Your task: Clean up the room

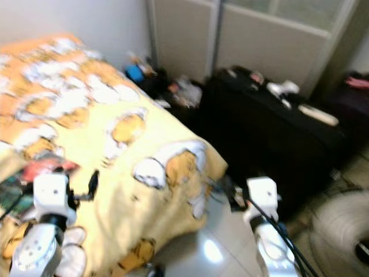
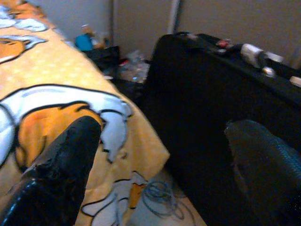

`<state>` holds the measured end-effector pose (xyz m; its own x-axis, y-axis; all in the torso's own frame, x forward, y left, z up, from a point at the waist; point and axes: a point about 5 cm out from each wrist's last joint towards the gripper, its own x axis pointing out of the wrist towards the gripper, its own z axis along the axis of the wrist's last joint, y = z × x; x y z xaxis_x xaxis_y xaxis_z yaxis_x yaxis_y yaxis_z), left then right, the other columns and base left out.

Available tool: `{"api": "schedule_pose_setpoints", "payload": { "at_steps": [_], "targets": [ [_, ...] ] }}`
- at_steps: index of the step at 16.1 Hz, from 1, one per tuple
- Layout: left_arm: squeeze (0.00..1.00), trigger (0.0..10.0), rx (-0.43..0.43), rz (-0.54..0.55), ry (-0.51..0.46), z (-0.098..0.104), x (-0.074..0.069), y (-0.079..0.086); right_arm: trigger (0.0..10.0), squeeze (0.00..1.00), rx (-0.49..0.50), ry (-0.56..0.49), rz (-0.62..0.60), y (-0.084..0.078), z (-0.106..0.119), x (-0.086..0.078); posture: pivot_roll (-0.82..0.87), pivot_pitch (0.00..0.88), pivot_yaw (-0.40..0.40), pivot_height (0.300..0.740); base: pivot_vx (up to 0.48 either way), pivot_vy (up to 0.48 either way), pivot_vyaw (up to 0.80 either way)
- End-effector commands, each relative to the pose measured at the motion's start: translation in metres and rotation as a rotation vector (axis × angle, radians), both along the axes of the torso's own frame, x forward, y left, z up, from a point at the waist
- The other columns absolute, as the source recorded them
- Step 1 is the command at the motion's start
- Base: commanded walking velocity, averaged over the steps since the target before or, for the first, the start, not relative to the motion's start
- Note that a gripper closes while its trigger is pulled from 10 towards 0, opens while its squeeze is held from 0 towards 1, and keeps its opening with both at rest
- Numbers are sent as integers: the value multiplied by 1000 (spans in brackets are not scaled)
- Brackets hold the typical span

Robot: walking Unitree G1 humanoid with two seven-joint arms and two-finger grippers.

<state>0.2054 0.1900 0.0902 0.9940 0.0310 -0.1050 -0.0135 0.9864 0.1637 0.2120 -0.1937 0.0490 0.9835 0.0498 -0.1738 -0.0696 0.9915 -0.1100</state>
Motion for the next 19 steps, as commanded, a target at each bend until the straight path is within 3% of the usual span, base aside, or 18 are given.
{"api": "schedule_pose_setpoints", "payload": {
  "at_steps": [1, 4, 7, 12, 14, 15, 16, 17, 18, 19],
  "targets": [
    [827, 10000, 14, -36, 27, -5, -2, -4, 10000, 1000, 3, -17, 34, 6, 4, 2, 8, 0, 15, 740, 0, 0, 800],
    [820, 10000, -7, -17, -1, 6, 3, -2, 10000, 1000, 73, -7, 26, 16, 4, 6, 49, 0, 4, 740, 0, 328, 800],
    [824, 10000, -4, 30, -5, 9, 5, 9, 10000, 1000, 70, -5, 58, 22, 3, 14, 65, 0, -6, 740, 0, 331, 800],
    [824, 10000, 19, 32, 3, 13, 4, 15, 10000, 1000, 88, 15, 67, 24, -4, 12, 94, 0, 11, 740, 0, 334, 800],
    [827, 10000, 26, 15, 1, 15, 14, 16, 10000, 1000, 97, 2, 42, 23, -3, 13, 77, 0, 28, 740, 0, 336, 800],
    [831, 10000, 21, 8, 16, 16, 23, 16, 10000, 1000, 96, -8, -31, 18, -1, 16, 67, 0, 26, 740, 0, 330, 0],
    [824, 10000, 24, -7, 11, 19, 32, 15, 10000, 894, 128, 6, -79, 15, 0, 21, 65, 0, 23, 740, 0, 326, 0],
    [827, 10000, 36, -20, 9, 19, 35, 13, 10000, 0, 164, 10, -91, 15, 1, 23, 64, 0, 20, 740, 0, 334, 0],
    [824, 10000, 33, -33, 14, 18, 39, 10, 10000, 0, 203, 26, -99, 15, 3, 25, 61, 0, 18, 740, 0, 330, 0],
    [827, 10000, 23, -51, 15, 19, 41, 6, 10000, 0, 162, 36, -146, 13, 5, 27, 51, 0, 19, 740, 0, 326, 0]
  ]
}}
